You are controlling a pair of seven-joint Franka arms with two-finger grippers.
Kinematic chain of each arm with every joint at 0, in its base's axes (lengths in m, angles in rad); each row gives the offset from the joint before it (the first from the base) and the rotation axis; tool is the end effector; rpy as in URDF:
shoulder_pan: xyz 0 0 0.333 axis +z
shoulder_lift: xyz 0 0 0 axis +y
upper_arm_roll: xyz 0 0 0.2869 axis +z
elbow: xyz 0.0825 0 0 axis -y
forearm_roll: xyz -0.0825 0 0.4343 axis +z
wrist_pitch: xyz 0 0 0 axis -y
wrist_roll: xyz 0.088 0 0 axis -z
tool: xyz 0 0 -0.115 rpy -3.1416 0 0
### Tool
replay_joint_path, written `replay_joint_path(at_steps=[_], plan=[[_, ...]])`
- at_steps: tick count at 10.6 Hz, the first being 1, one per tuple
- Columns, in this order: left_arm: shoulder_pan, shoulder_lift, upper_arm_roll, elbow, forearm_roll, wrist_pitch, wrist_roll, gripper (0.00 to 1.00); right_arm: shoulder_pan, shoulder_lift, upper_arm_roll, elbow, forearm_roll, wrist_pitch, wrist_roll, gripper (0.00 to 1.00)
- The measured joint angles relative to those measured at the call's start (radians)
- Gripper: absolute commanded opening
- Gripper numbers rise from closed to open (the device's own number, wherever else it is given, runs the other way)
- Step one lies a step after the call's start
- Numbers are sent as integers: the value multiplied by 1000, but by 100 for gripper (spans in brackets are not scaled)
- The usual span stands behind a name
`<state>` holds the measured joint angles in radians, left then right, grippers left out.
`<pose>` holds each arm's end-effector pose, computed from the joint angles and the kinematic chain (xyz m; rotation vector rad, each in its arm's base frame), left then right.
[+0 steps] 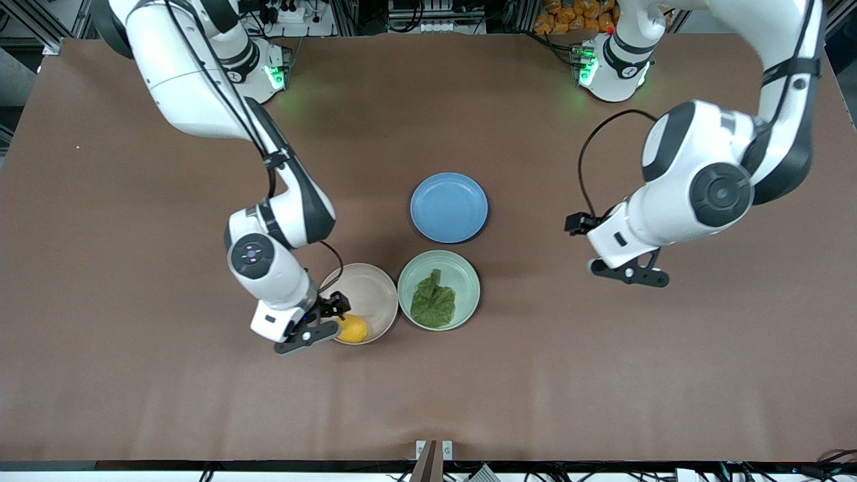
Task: Pick lemon and lettuce from plates
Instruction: 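Lower the right gripper onto the lemon while the left gripper reaches the lettuce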
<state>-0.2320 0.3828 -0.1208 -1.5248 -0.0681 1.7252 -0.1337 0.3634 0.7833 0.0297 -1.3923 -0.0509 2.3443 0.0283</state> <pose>0.6446 -0.2362 0.3758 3.0459 -0.3024 -0.3093 0.7142 0.2908 0.2006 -3.0557 -0.5985 -0.2644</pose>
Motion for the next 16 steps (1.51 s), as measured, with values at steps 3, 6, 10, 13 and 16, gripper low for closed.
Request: replay_joint_path(at_steps=[3, 6, 10, 13, 16], plan=[[-59, 74, -2, 0, -13, 130, -72, 100, 15, 31, -6, 32, -18, 1, 4, 100], [-142, 155, -3, 3, -13, 279, -143, 100, 25, 76, -17, 60, -23, 41, 6, 100], [-184, 239, -3, 42, -13, 390, -177, 100, 43, 97, -18, 73, -23, 52, 10, 100], [-237, 293, -5, 48, -13, 534, -273, 100, 53, 108, -19, 73, -23, 52, 48, 100], [-285, 350, -5, 59, -13, 658, -320, 100, 56, 111, -19, 73, -23, 52, 93, 100]])
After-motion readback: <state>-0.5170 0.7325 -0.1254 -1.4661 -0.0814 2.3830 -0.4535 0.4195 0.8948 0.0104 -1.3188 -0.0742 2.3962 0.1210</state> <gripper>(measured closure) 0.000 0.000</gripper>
